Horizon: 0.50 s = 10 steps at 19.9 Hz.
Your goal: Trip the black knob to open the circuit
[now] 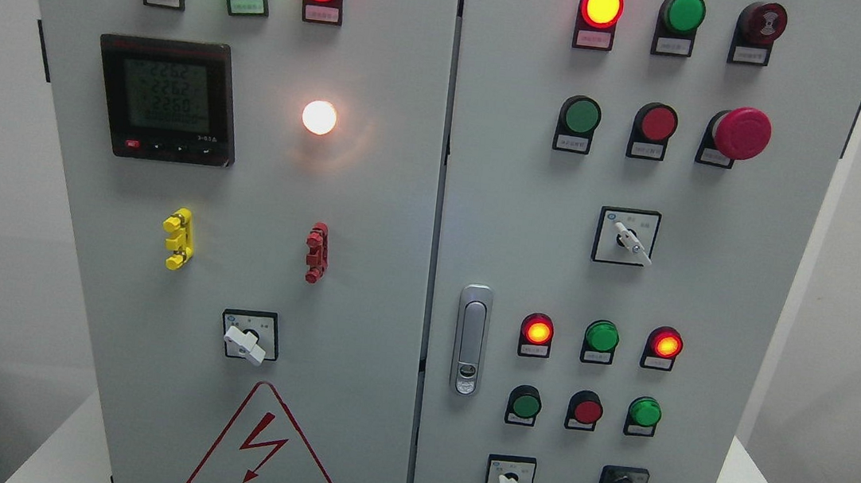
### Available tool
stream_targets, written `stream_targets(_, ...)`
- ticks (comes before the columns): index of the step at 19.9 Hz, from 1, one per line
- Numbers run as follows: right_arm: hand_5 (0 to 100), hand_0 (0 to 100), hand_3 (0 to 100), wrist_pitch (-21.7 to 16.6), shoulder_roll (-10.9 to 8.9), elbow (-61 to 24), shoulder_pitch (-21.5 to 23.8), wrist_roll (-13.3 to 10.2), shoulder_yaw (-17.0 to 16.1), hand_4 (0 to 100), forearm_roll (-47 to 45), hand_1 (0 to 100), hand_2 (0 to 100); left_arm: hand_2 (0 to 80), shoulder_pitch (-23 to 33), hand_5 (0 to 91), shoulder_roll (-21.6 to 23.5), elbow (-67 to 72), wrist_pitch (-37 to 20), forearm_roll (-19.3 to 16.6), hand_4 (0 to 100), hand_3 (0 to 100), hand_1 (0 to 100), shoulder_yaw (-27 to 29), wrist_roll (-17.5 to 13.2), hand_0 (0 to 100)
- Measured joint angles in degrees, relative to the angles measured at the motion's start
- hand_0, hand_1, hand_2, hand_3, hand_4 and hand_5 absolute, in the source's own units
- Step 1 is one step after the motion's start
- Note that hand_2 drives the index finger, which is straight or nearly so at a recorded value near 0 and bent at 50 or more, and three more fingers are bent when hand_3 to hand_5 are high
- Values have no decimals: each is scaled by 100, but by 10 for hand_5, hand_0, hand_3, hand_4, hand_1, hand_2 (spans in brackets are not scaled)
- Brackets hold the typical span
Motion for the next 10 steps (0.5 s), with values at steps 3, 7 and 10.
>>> stream_targets(3,940,561,1000,2,-43,0,-2,-9,29,1000,-3,749,0,0,0,0,0,0,0,0,0,0,389,0,0,120)
stream_targets(7,940,562,1000,4,-84,0,-4,-41,78,1000,-4,749,0,0,0,0,0,0,0,0,0,0,389,0,0,120)
stream_targets(10,940,563,1000,4,-84,0,-5,-61,86,1000,-4,749,0,0,0,0,0,0,0,0,0,0,389,0,0,120)
